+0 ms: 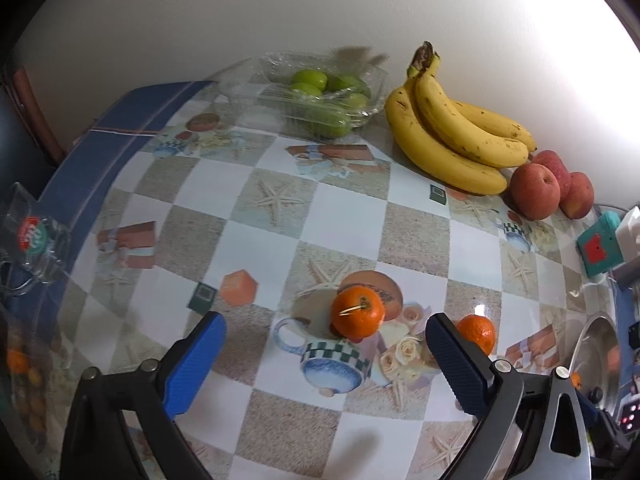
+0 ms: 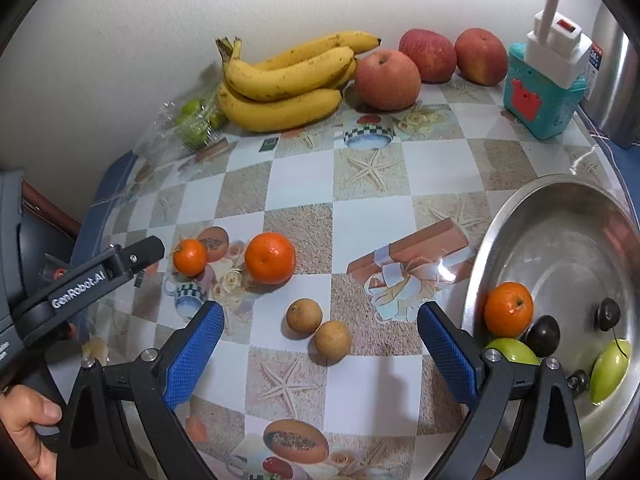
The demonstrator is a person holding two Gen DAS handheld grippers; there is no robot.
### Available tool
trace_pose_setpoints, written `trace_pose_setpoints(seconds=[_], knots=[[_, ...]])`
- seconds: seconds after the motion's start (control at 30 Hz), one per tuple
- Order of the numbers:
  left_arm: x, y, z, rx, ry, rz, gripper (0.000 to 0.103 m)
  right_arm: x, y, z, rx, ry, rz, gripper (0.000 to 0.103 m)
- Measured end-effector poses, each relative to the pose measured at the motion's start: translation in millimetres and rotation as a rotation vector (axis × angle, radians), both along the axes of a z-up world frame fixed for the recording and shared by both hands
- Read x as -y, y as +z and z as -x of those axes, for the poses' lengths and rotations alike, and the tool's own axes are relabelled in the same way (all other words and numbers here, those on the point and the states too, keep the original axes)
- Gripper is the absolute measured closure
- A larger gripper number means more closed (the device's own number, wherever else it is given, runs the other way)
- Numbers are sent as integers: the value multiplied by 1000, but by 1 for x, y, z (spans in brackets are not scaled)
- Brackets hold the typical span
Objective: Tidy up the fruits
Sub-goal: 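Withdraw both open tools from the basin toward the kiwis and oranges, then close the left tool on a mandarin orange while the right grasps a brown kiwi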
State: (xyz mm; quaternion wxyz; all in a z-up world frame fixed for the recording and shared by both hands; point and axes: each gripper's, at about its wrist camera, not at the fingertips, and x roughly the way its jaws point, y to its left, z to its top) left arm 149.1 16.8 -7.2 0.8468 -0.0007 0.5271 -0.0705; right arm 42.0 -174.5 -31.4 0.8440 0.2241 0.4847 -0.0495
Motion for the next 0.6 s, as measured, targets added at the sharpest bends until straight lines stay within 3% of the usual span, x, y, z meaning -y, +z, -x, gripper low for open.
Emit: trace_pose_setpoints(seconds=[0.2,0.43,0.6], knots=[[7,-12,-5,-20,-29,23,13,-3,-19,-4,-58,11,13,7],[12,-21,-8,-25,-64,27,27,-10,-27,-4,-97,35,64,23],[18,-26,-8,-27,-86,14,33,-13,-35,-3,-133,55,92,27]])
